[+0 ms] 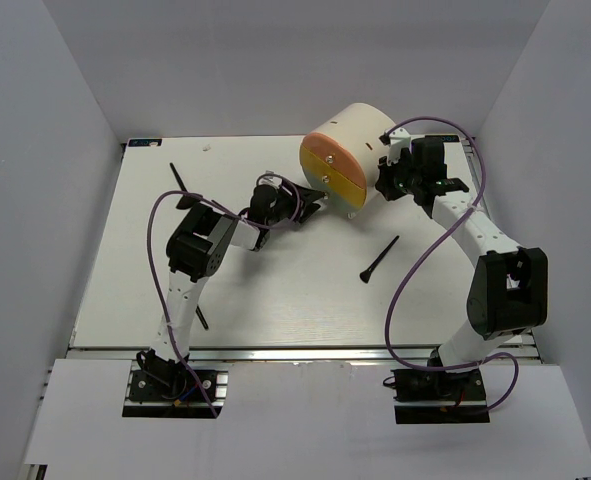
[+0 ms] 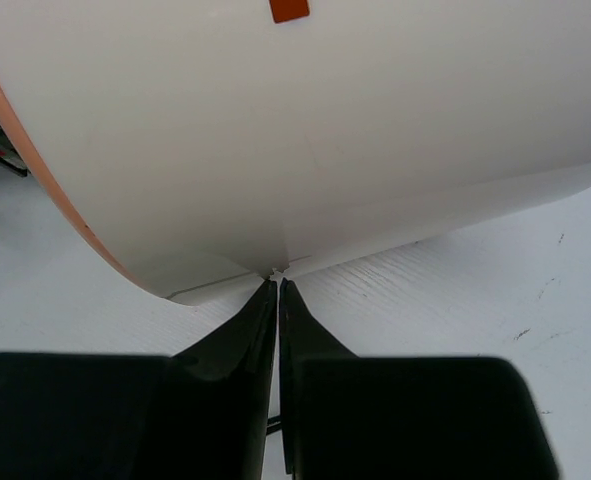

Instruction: Organize the makeup

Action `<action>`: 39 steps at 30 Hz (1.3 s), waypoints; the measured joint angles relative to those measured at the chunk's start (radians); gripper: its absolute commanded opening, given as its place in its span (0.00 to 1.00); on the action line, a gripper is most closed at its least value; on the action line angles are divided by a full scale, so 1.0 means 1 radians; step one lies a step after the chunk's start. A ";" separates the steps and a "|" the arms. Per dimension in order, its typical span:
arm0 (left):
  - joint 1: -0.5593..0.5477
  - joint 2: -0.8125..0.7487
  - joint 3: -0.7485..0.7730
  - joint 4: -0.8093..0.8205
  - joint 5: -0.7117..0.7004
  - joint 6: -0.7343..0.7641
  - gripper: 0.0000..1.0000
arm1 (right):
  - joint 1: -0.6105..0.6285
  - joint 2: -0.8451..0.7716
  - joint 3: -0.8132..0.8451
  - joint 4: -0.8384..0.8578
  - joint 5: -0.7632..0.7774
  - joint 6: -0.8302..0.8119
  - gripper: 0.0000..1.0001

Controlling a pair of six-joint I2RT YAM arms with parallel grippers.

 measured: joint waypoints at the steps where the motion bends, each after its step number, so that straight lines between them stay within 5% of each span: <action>1: 0.001 0.000 0.006 0.001 0.001 0.000 0.60 | 0.000 0.000 0.000 0.000 0.000 0.000 0.10; 9: 0.001 0.010 0.060 -0.016 0.010 0.000 0.59 | 0.000 0.000 0.000 0.000 0.000 0.000 0.10; 23: 0.002 0.032 0.084 -0.018 0.031 -0.015 0.33 | 0.000 0.000 0.000 0.000 -0.001 0.003 0.11; 30: 0.001 0.036 0.079 0.001 0.032 -0.027 0.12 | 0.000 0.000 0.000 0.000 0.000 0.007 0.11; 39: -0.011 0.013 -0.029 0.117 0.004 -0.054 0.04 | 0.000 -0.006 0.000 0.000 0.000 0.017 0.12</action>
